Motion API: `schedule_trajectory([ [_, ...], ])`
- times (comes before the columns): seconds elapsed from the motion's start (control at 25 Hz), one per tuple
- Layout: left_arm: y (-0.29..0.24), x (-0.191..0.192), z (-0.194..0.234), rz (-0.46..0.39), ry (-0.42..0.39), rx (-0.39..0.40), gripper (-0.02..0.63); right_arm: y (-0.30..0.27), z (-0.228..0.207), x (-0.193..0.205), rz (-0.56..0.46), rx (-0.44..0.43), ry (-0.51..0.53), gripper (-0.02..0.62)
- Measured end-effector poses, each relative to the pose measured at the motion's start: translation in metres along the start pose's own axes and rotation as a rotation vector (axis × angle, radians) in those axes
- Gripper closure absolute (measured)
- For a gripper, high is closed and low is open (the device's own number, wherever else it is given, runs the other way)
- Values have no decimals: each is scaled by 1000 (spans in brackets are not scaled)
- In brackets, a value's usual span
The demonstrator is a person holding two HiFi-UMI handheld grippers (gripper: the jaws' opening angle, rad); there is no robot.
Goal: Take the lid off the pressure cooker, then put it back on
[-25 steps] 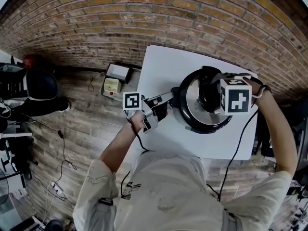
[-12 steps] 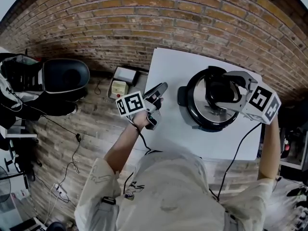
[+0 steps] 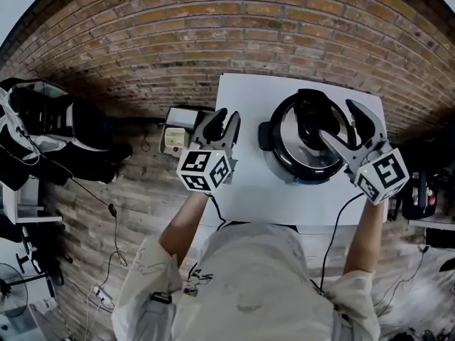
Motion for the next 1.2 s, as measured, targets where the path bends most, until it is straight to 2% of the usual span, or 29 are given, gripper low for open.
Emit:
schedule_trajectory([
  [0.12, 6, -16, -13, -92, -193, -25, 474, 17, 2, 6, -81, 204, -38, 207],
  [0.2, 10, -22, -22, -136, -288, -42, 474, 30, 5, 12, -116, 338, -50, 207],
  [0.32, 12, -22, -30, -137, -344, -44, 474, 52, 9, 26, -168, 523, -139, 207],
  [0.4, 13, -19, -31, -124, -367, -46, 474, 60, 10, 38, -187, 596, -228, 207],
  [0.48, 13, -16, -31, -110, -382, -46, 474, 63, 11, 48, -173, 620, -260, 207],
  [0.68, 13, -15, -35, -105, -390, -41, 474, 62, 18, 58, -122, 625, -226, 207],
  [1.2, 5, -14, -48, -111, -411, -9, 474, 68, 16, 64, -90, 635, -212, 207],
])
Point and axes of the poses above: the fingertips, and each gripper's own axes: y backward along the fingers, z to its left, x out of its underside, the point moved 7 cm from there along y, backward along the fingers, and after that the axes turned 8 degrees about -z, right-handed, at the moved point
